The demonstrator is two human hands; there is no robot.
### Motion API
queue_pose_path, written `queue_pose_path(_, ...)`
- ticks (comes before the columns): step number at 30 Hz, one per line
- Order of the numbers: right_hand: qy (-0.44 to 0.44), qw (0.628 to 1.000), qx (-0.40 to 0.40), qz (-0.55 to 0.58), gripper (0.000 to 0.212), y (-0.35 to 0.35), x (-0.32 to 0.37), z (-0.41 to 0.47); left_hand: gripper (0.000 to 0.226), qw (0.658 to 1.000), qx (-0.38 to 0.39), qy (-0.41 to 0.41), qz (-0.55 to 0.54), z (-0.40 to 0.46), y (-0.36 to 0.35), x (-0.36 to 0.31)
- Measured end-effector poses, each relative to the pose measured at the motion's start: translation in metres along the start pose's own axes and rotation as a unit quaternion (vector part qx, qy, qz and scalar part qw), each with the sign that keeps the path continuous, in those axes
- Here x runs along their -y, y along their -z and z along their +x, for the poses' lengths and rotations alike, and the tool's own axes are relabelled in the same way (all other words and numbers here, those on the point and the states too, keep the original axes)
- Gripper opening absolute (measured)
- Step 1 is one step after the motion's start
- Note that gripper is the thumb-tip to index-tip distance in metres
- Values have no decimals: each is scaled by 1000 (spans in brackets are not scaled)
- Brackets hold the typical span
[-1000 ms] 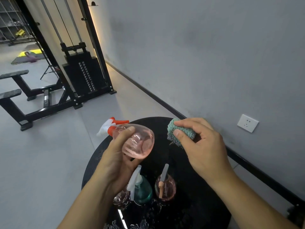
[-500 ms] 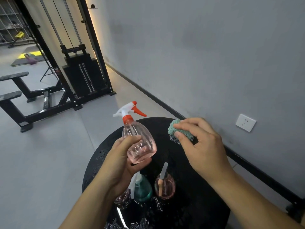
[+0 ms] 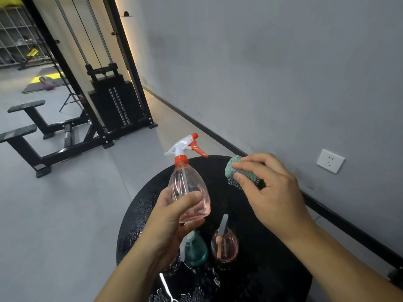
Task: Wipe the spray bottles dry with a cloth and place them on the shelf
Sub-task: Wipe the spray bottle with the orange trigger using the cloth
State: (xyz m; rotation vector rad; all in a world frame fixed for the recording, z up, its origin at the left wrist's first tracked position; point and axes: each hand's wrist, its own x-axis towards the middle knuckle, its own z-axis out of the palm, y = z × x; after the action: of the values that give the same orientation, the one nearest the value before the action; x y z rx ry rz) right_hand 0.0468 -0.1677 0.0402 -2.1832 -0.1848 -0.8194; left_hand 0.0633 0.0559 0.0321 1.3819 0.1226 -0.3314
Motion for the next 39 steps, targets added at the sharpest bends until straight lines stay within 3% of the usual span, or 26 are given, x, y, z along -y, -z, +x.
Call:
queue_pose_path(6,-10,999,-30,19,24,-1,8,4,76,992,-23,-59,112,-15,-5,4)
queue_pose_path(13,-21,998,-43,30,28,-6,15,12,81,975,29,-75,205,-24,-8,11)
queue_pose_path(18,20,996,39,-73,32,-19,22,16,81,970,38,-82,224,-25,-9,14)
queue_pose_path(22,15,968,128,-214,45,-18,33,16,79,966,43,-86,240,-27,-7,12)
queue_pose_path(25,-16,964,185,-188,56,-18,38,11,77,964,55,-86,245,-31,-9,12)
queue_pose_path(31,15,979,161,-124,41,-13,33,6,75,967,54,-92,232,-35,-7,12)
queue_pose_path(39,1,987,119,-111,37,-5,24,7,80,967,70,-96,227,-35,-10,7)
